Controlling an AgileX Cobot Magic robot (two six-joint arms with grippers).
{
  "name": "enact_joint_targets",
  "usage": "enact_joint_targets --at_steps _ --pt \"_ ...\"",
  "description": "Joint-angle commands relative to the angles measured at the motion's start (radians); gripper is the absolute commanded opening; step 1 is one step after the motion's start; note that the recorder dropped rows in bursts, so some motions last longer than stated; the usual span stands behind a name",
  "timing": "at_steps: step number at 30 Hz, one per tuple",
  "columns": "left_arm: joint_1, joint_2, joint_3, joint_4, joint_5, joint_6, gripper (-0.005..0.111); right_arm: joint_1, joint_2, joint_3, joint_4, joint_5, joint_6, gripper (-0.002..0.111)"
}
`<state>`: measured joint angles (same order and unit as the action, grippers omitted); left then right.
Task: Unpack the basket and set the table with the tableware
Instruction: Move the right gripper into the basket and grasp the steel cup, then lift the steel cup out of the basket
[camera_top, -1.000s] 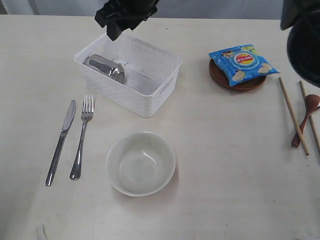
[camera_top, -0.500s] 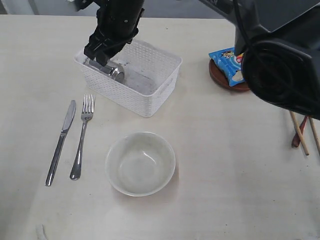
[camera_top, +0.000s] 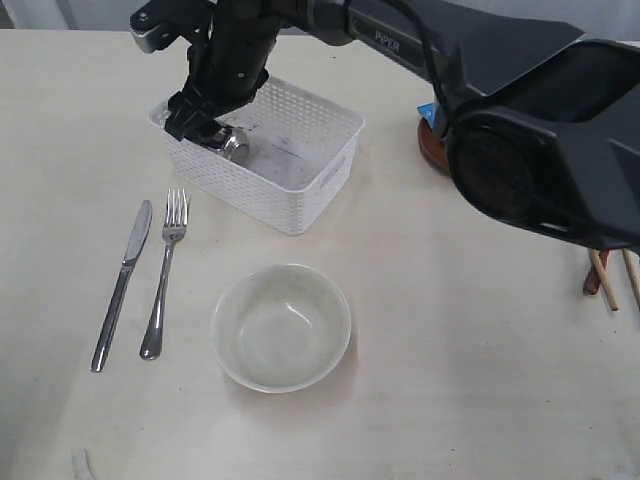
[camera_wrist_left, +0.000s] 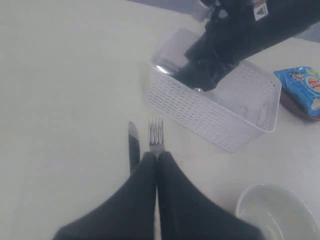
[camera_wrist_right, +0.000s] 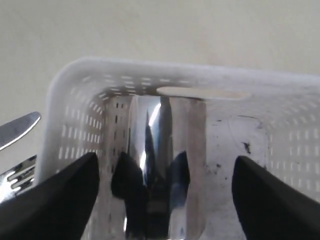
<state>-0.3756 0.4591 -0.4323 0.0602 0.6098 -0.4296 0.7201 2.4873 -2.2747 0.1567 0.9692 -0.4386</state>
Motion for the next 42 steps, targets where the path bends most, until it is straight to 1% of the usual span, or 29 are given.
enact_joint_targets --at_steps 1,4,5,6,7,8,9,11,12,14,15,20,24,32,38,42 --pt "-0.007 -0.006 0.006 -0.011 -0.010 0.003 0.000 0.002 0.043 -0.004 -0.028 -0.014 -0.001 0.069" --pt "-0.007 -0.006 0.006 -0.011 -0.012 0.003 0.000 0.002 0.069 -0.004 -0.045 -0.014 0.008 0.069" --pt "-0.007 -0.006 0.006 -0.011 -0.012 0.003 0.000 0.002 0.075 -0.004 -0.059 -0.012 0.021 0.068" --pt "-0.007 -0.006 0.006 -0.011 -0.012 0.003 0.000 0.002 0.076 -0.004 -0.079 -0.012 0.034 0.064" --pt "-0.007 -0.006 0.006 -0.011 -0.012 0.003 0.000 0.002 0.074 -0.004 -0.106 -0.012 0.050 0.054" --pt "-0.007 -0.006 0.006 -0.011 -0.012 0.003 0.000 0.002 0.071 -0.004 -0.120 -0.012 0.052 0.049" --pt "-0.007 -0.006 0.006 -0.011 -0.012 0.003 0.000 0.002 0.064 -0.004 -0.133 -0.012 0.052 0.040" --pt "-0.007 -0.006 0.006 -0.011 -0.012 0.003 0.000 0.002 0.053 -0.004 -0.140 -0.012 0.052 0.027" --pt "-0.007 -0.006 0.006 -0.011 -0.014 0.003 0.000 0.002 0.041 -0.004 -0.141 -0.012 0.052 0.017" --pt "-0.007 -0.006 0.006 -0.011 -0.014 0.003 0.000 0.002 0.023 -0.004 -0.141 -0.012 0.052 0.002" --pt "-0.007 -0.006 0.006 -0.011 -0.014 0.003 0.000 0.002 0.013 -0.004 -0.141 -0.012 0.052 0.000" --pt "-0.007 -0.006 0.006 -0.011 -0.014 0.003 0.000 0.002 -0.042 -0.004 -0.151 0.008 0.052 0.000" --pt "-0.007 -0.006 0.006 -0.011 -0.012 0.003 0.000 -0.010 -0.060 -0.004 -0.162 0.095 0.067 0.000" --pt "-0.007 -0.006 0.006 -0.011 -0.012 0.003 0.000 -0.084 -0.060 -0.002 -0.199 0.238 0.139 0.000" --pt "-0.007 -0.006 0.006 -0.011 -0.012 0.003 0.000 -0.137 -0.060 0.036 -0.230 0.233 0.159 0.000" --pt "-0.007 -0.006 0.006 -0.011 -0.012 0.003 0.000 -0.167 -0.060 0.042 -0.337 0.208 0.212 0.000"
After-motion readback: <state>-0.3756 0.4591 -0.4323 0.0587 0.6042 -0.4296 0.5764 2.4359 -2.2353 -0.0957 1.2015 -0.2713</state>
